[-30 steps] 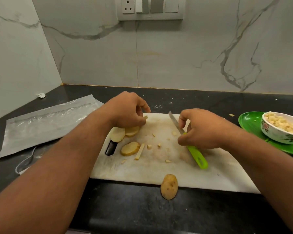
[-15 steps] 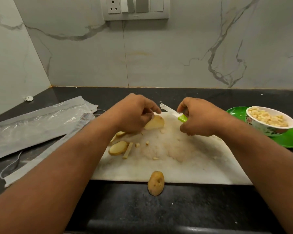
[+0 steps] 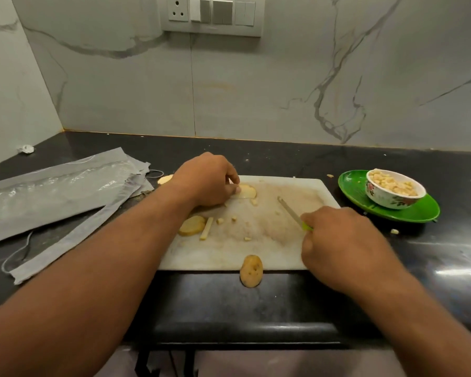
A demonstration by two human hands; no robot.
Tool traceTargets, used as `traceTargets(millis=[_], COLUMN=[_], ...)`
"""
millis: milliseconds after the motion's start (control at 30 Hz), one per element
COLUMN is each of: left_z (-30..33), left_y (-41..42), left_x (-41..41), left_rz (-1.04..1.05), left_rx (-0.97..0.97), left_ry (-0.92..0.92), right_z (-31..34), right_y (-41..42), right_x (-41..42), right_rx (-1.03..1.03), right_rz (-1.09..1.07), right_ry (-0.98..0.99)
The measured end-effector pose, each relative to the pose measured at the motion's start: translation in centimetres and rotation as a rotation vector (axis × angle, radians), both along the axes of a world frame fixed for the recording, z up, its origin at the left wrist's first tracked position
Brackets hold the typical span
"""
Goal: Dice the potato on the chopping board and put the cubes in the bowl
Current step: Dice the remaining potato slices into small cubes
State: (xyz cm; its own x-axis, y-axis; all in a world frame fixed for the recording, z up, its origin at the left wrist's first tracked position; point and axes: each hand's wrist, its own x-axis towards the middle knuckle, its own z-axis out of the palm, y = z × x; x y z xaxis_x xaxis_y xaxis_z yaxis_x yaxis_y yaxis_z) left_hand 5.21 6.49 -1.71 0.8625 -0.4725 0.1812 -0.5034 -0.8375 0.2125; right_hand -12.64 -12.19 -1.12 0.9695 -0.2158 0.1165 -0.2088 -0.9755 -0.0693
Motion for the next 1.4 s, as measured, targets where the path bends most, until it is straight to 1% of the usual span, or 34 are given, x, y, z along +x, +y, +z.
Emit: traceTargets(millis=[100, 200, 267, 333, 433, 500, 667, 833, 967, 1067, 1167, 1233, 1300, 1400], left_z=[-0.2, -0.5, -0.6, -0.5, -0.5, -0.5, -0.7, -0.8, -0.8, -0.8, -0.7, -0.8, -0.9, -1.0], left_y=[0.0, 0.5, 0.7, 0.9, 0.8, 0.6, 0.5, 0.3, -0.1, -0.6, -0.9, -0.9, -0.9, -0.7], left_x=[-0.2, -0.4, -0.6, -0.6, -0.4, -0.4, -0.3, -0.2, -0.2, -0.6, -1.0, -1.2, -1.5, -1.4], left_rz=[0.007, -0.011, -0.025, -0.032, -0.034, -0.031, -0.012, -0.009, -0.005, 0.0, -0.011, -0.054, -0.146, -0.22], left_rx=[-0.03, -0.018, -0.014, -0.022, -0.032, -0.044, -0.073, -0.096, -0.114, -0.147, -0.188, -0.267, -0.357, -0.405], left_ry=[0.009, 0.035, 0.08, 0.107, 0.116, 0.117, 0.114, 0.117, 0.12, 0.106, 0.072, 0.095, 0.174, 0.2], right_z=[-0.7, -0.8, -0.7, -0.3, 0.3, 0.3, 0.1, 0.5, 0.5, 0.8, 0.8, 0.8, 0.8, 1.0], right_y=[3.2, 5.4, 5.7, 5.3, 4.0, 3.9, 5.7, 4.2, 4.5, 3.6, 2.8, 2.8, 2.7, 2.5], right_x=[-1.3, -1.8, -1.9, -1.8, -1.1, -0.8, -1.5, -0.4, -0.5, 0.1, 0.5, 0.5, 0.7, 0.8], right_rx=[0.044, 0.064, 0.076, 0.083, 0.064, 0.056, 0.104, 0.057, 0.145, 0.125, 0.126, 0.149, 0.189, 0.286], right_rz=[0.109, 0.229, 0.257, 0.223, 0.096, 0.057, 0.227, 0.072, 0.148, 0.095, 0.048, 0.053, 0.08, 0.097], right_ry=[0.009, 0.003, -0.01, -0.013, -0.042, -0.041, 0.022, -0.032, 0.065, -0.002, 0.003, -0.001, -0.019, -0.044])
